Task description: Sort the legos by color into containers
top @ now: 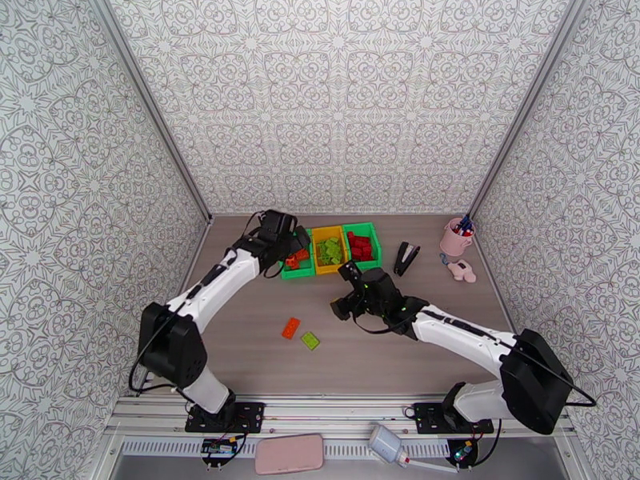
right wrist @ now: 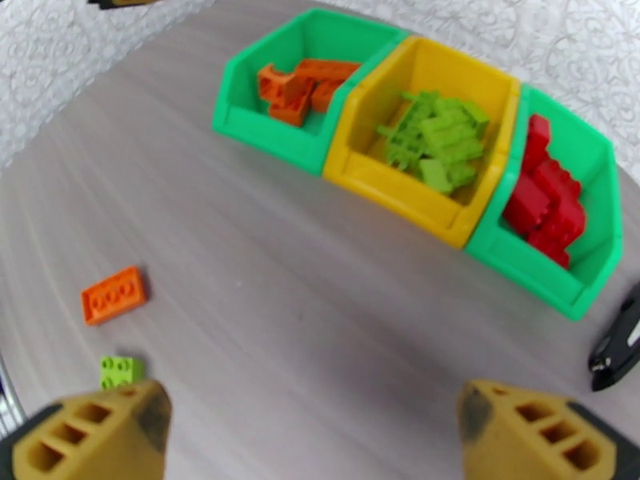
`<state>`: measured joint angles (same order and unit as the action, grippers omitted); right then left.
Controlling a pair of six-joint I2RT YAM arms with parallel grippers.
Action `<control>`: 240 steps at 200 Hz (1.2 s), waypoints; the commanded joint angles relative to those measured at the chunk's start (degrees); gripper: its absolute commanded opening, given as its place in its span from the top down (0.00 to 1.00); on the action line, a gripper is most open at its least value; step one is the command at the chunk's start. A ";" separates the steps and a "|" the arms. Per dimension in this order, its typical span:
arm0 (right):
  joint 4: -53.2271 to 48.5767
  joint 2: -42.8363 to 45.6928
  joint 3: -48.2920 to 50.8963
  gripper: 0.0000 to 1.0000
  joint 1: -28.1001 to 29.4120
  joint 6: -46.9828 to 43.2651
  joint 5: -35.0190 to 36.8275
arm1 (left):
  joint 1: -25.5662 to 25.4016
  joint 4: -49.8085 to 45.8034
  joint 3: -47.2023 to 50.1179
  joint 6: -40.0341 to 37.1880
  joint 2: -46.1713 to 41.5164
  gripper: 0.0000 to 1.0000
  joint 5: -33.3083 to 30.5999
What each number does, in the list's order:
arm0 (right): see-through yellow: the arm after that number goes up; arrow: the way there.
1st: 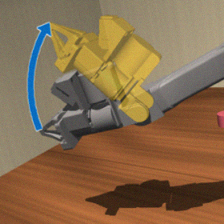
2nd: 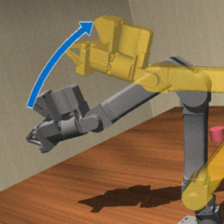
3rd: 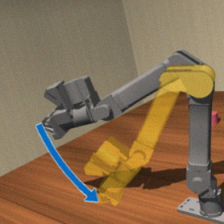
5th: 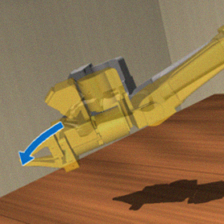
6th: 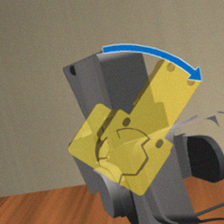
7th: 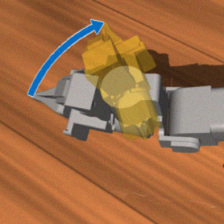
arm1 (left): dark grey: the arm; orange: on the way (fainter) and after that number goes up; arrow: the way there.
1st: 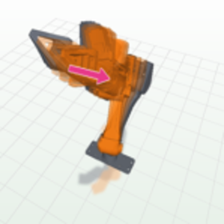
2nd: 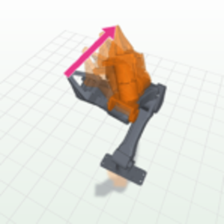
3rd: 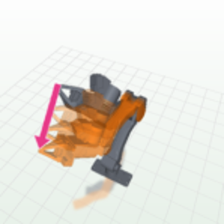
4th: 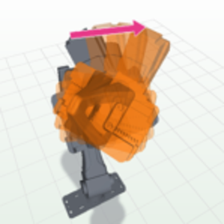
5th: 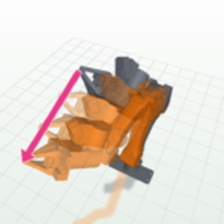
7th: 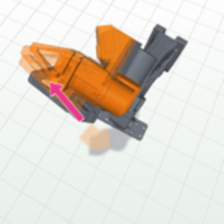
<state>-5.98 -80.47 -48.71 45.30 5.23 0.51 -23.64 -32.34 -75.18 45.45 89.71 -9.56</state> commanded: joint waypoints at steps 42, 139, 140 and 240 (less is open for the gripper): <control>-14.46 -6.46 -7.43 0.02 11.70 7.48 3.63 | 5.09 -4.60 18.05 -12.96 -16.36 0.01 8.64; -25.36 -27.75 -23.36 0.06 20.27 13.87 8.49 | 13.44 -2.75 28.01 -15.80 -26.48 0.00 12.30; -25.42 -27.87 -23.49 0.07 20.27 13.85 8.47 | 13.44 -2.65 28.08 -15.73 -26.45 0.00 12.34; -24.31 -31.99 -26.20 0.62 16.78 9.16 3.01 | 12.53 -2.36 29.65 -13.85 -26.28 0.00 9.25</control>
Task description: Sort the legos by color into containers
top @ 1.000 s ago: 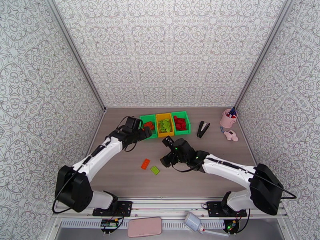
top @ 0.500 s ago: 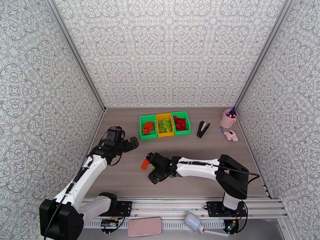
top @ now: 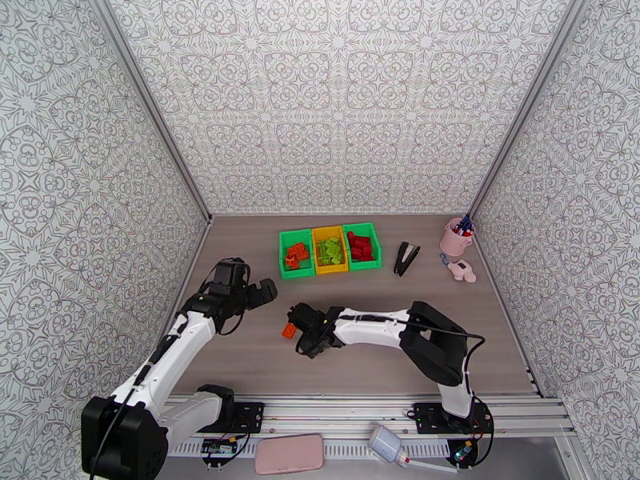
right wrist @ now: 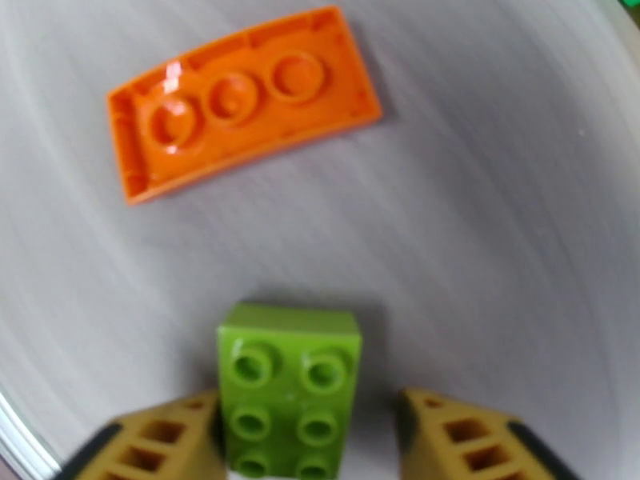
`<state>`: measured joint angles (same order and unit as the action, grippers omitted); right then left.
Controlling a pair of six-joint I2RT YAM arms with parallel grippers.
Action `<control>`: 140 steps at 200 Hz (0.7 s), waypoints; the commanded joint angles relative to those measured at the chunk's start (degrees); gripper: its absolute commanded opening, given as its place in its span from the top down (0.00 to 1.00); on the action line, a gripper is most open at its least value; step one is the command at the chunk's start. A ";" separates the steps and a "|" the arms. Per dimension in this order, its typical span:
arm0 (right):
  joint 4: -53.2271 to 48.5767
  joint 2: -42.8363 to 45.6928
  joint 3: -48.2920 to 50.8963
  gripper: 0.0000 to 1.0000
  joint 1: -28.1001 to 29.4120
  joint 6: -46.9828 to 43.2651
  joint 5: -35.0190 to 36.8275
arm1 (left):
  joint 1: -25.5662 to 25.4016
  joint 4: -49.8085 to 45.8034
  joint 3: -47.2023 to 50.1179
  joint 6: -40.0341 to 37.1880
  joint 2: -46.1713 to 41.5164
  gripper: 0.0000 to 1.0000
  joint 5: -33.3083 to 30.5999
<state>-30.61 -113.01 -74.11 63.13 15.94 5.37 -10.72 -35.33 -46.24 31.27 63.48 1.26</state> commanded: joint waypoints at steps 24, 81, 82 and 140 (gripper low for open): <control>1.66 4.33 1.68 0.78 -2.32 -2.34 -1.44 | -2.82 0.92 0.89 -0.19 0.01 0.00 -4.69; 8.74 16.64 5.82 0.84 -11.26 -3.51 4.83 | -11.38 4.65 2.99 -2.02 -1.36 0.00 -10.91; 8.95 16.75 5.77 0.84 -11.53 -3.58 4.87 | -11.49 4.70 2.99 -2.05 -1.35 0.00 -10.96; 14.38 9.69 -7.58 0.91 -23.49 -7.95 5.65 | -16.99 4.95 4.07 -0.77 -1.17 0.00 -11.74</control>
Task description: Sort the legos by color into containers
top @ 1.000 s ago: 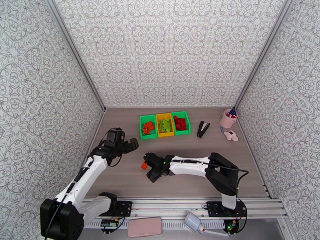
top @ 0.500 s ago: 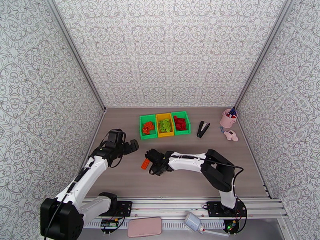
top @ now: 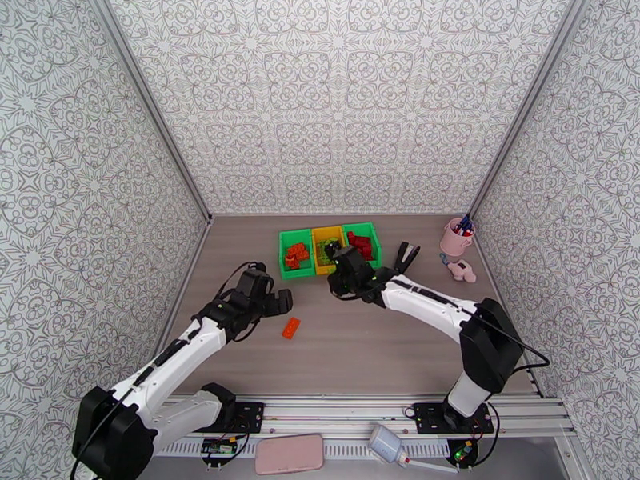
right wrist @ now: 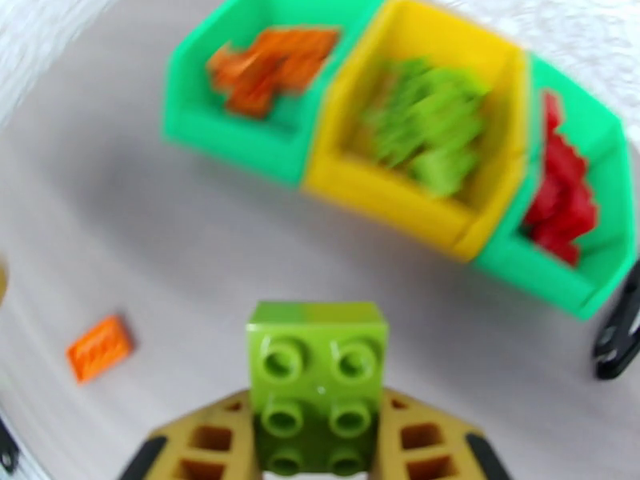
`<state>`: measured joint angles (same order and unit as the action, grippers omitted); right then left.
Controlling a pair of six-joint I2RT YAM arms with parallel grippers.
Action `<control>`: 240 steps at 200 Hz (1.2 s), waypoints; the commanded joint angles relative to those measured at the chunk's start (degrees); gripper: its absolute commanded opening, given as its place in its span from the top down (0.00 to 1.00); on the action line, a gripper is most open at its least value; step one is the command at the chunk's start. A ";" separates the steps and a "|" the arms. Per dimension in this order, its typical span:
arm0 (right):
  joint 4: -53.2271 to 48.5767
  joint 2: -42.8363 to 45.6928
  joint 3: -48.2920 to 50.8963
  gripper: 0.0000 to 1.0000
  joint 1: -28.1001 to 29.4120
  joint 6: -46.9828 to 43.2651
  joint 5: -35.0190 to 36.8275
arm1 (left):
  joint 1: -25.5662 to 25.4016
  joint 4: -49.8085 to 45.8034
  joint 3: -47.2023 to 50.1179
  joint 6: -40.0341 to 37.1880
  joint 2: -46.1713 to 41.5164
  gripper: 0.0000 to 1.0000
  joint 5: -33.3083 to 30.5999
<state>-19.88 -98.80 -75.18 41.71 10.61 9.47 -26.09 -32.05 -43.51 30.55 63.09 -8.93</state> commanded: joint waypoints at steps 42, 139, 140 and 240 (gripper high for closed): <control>4.86 -15.18 -17.28 0.93 -4.95 -3.32 0.40 | -4.93 4.31 2.72 -1.80 -0.65 0.00 -1.44; -2.01 -30.98 -35.98 0.77 -6.21 -1.63 -2.20 | -5.47 3.85 0.32 -4.85 3.87 0.00 -0.40; -2.01 -31.00 -35.95 0.77 -6.21 -1.68 -2.23 | -5.51 3.75 0.16 -4.96 3.92 0.00 -0.39; 8.07 -9.22 -13.91 0.04 -7.04 -3.14 -6.51 | -7.56 -7.72 -9.77 -13.18 14.79 0.01 3.50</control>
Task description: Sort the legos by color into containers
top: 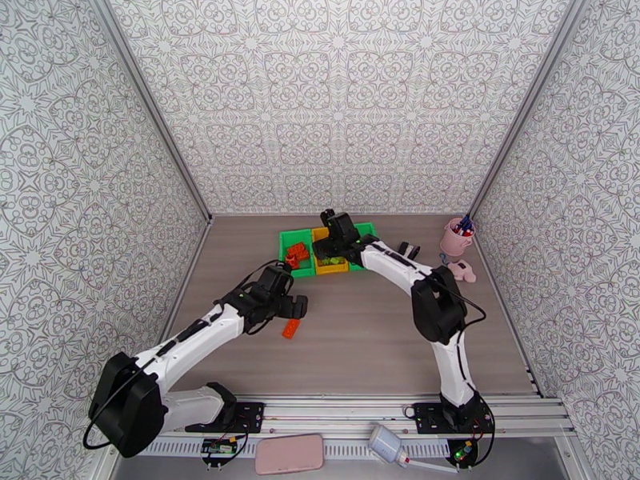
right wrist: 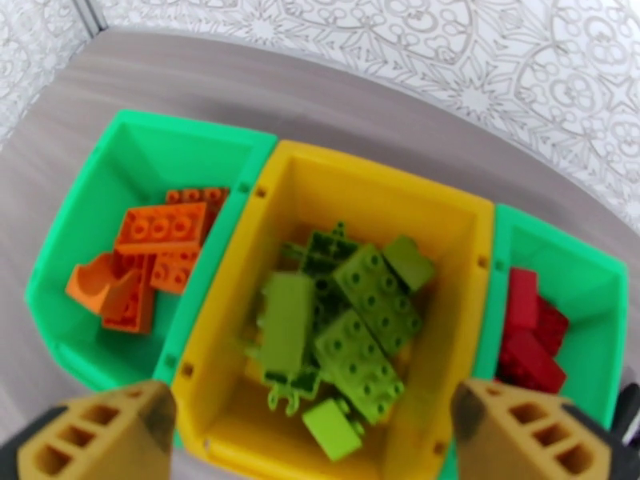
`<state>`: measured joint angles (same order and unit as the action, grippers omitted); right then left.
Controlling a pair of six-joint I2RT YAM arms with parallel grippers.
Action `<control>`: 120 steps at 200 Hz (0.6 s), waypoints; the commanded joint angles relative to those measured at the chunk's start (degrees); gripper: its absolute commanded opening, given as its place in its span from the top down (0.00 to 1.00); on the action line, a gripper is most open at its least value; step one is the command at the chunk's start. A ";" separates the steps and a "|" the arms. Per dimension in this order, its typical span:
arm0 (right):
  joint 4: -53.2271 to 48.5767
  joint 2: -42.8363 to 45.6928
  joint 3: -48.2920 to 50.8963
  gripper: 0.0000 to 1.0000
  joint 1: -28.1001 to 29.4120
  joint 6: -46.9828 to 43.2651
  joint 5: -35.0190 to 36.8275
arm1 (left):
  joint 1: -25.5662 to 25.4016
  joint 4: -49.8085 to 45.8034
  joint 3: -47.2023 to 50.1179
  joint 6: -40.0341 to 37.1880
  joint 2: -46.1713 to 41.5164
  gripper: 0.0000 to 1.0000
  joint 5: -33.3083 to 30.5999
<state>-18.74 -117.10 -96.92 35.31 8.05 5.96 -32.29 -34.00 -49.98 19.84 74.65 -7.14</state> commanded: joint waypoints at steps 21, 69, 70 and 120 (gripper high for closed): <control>10.26 16.27 16.73 0.03 -0.77 -2.82 -5.99 | -2.08 -8.84 -5.55 -2.04 7.11 0.03 2.04; 13.25 28.78 31.58 0.02 -0.77 -5.85 -7.47 | -2.53 -11.19 -7.62 -0.15 15.25 0.16 3.64; 13.27 28.95 31.78 0.02 -0.72 -5.86 -7.42 | -2.52 -11.23 -7.69 -0.10 15.43 0.17 3.72; 13.42 33.45 36.79 0.02 -0.74 -3.58 -3.87 | -2.58 -13.62 -9.19 0.21 20.83 0.33 4.26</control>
<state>-6.79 -85.93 -61.82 34.76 3.62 0.30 -34.41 -44.88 -57.39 19.55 94.02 -3.84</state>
